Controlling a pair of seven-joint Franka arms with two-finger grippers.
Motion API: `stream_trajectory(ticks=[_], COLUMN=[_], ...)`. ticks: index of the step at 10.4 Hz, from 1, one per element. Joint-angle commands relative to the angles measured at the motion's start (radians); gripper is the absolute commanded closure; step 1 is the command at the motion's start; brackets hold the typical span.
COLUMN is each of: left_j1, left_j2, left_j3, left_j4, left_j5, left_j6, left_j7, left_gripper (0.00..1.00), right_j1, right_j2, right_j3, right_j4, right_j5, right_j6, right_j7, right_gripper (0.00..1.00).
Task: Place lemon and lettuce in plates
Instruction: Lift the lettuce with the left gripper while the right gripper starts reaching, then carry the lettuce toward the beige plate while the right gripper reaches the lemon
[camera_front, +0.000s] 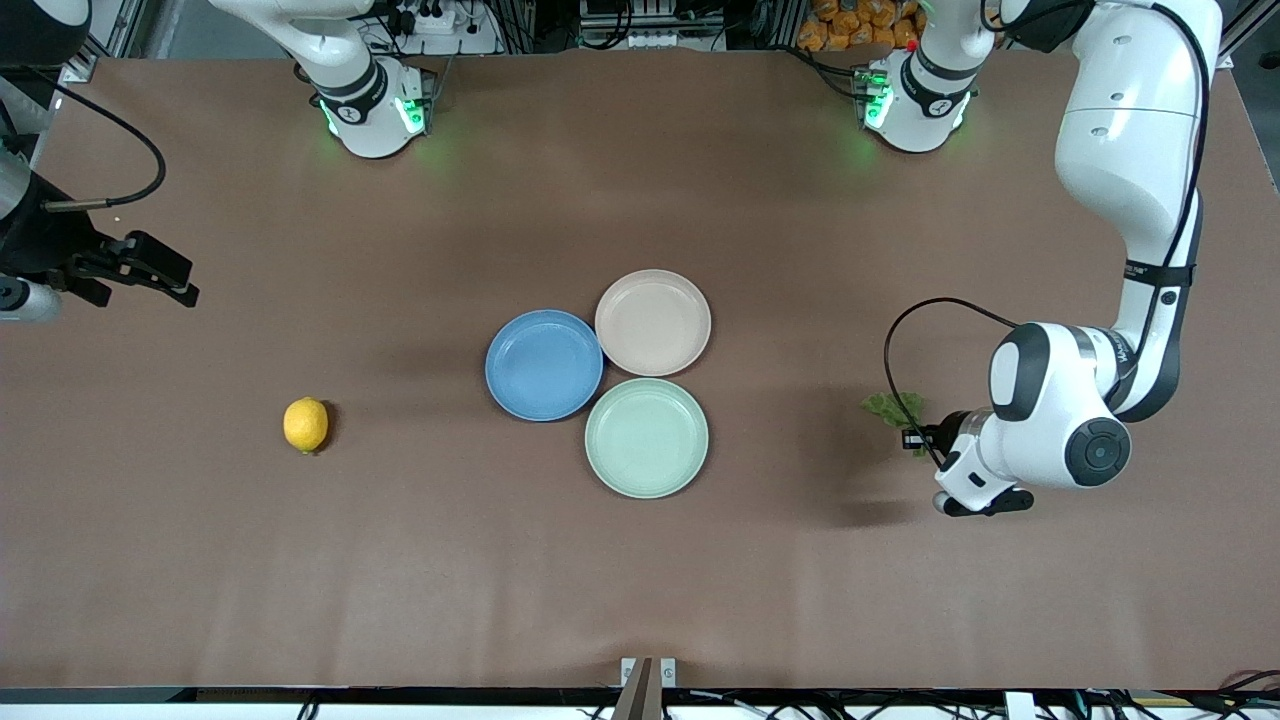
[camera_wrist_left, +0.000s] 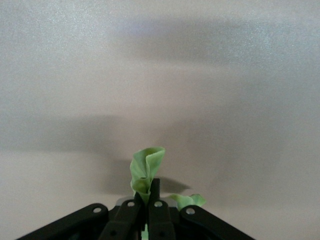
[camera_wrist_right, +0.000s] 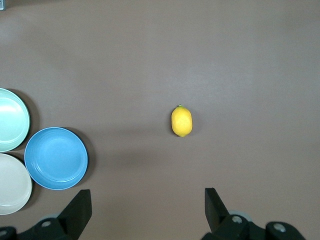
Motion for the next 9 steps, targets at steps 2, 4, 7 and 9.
stream_trajectory(ticks=[2,4,7,9], left_j1=[-0.050,-0.049,-0.049,-0.047], left_j2=[-0.060,-0.060,-0.060,-0.060], left_j3=[-0.249,-0.249,-0.249,-0.249], left_j4=[0.045,0.045,0.045,0.045], left_j5=[-0.211,-0.209,-0.209,-0.209], left_j6=[-0.091,-0.091,-0.091,-0.091], left_j7=[-0.356,-0.350,-0.349,-0.349], left_gripper=[1.00,1.00,1.00,1.00], right_j1=[-0.011,-0.014,-0.014,-0.022], right_j2=[0.005,0.015,0.073,0.152], right_j3=[0.004,0.002,0.002,0.002], right_j4=[0.014,-0.035,-0.161,-0.164], right_j5=[0.011,0.006,-0.002,-0.003], right_j6=[-0.005,0.018,0.199,0.254], right_j7=[0.013,0.011,0.008,0.003], right_gripper=[0.00,0.00,0.00,0.00])
